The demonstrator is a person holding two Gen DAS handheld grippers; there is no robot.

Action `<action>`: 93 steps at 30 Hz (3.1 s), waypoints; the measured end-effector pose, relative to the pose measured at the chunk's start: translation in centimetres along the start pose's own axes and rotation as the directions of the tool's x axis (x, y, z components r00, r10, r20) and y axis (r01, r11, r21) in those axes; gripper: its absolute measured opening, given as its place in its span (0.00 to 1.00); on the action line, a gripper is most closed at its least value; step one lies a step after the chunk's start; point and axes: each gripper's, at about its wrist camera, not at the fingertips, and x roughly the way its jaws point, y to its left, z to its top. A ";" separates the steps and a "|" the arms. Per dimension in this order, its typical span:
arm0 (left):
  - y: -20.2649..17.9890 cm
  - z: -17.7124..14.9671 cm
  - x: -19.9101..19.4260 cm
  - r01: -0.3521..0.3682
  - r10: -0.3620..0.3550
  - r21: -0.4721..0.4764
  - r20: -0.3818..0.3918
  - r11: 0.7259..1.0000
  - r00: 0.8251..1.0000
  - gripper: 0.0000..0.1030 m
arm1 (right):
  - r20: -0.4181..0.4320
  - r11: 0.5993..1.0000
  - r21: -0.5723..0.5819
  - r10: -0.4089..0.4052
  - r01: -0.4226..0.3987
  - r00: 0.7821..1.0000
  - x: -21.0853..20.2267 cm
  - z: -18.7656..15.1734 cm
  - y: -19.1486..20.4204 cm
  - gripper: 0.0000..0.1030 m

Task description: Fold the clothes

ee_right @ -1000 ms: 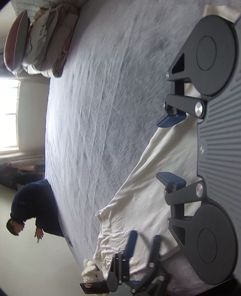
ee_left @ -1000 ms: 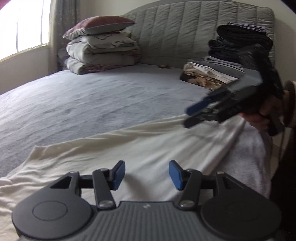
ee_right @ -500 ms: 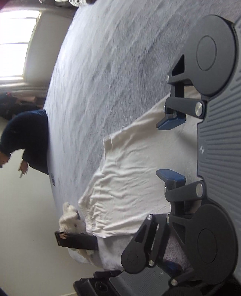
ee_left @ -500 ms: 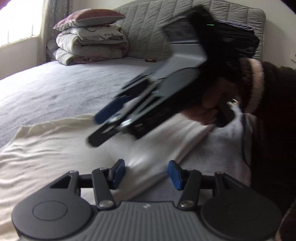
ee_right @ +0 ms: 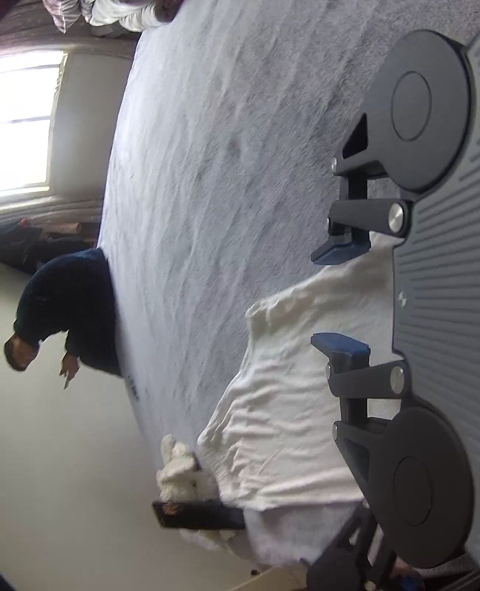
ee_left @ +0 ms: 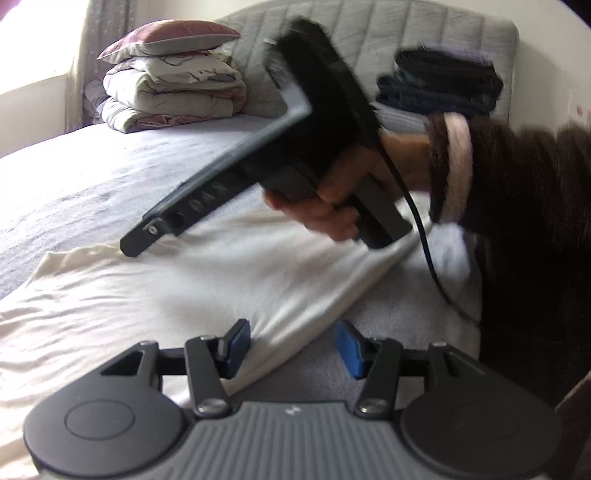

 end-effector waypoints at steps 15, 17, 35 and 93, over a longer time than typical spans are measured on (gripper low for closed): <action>3.9 -3.7 -4.2 -0.164 0.163 -0.080 -0.019 0.983 0.987 0.50 | -0.036 0.998 -0.058 -0.001 -0.001 0.999 4.3 -0.2 2.4 0.42; 3.3 -4.3 -4.8 -0.165 0.164 -0.064 -0.019 0.984 0.986 0.50 | -0.028 0.999 -0.036 -0.037 0.036 0.999 4.3 -0.1 1.6 0.42; 7.0 -4.2 -6.3 -0.250 0.247 -0.090 -0.040 0.964 0.968 0.50 | -0.042 0.989 -0.136 0.047 -0.053 0.998 8.3 1.8 7.5 0.42; 14.3 -7.2 -14.8 -0.446 0.425 -0.178 -0.145 0.877 0.893 0.51 | -0.194 0.935 -0.258 0.196 -0.243 0.961 22.7 12.6 15.1 0.11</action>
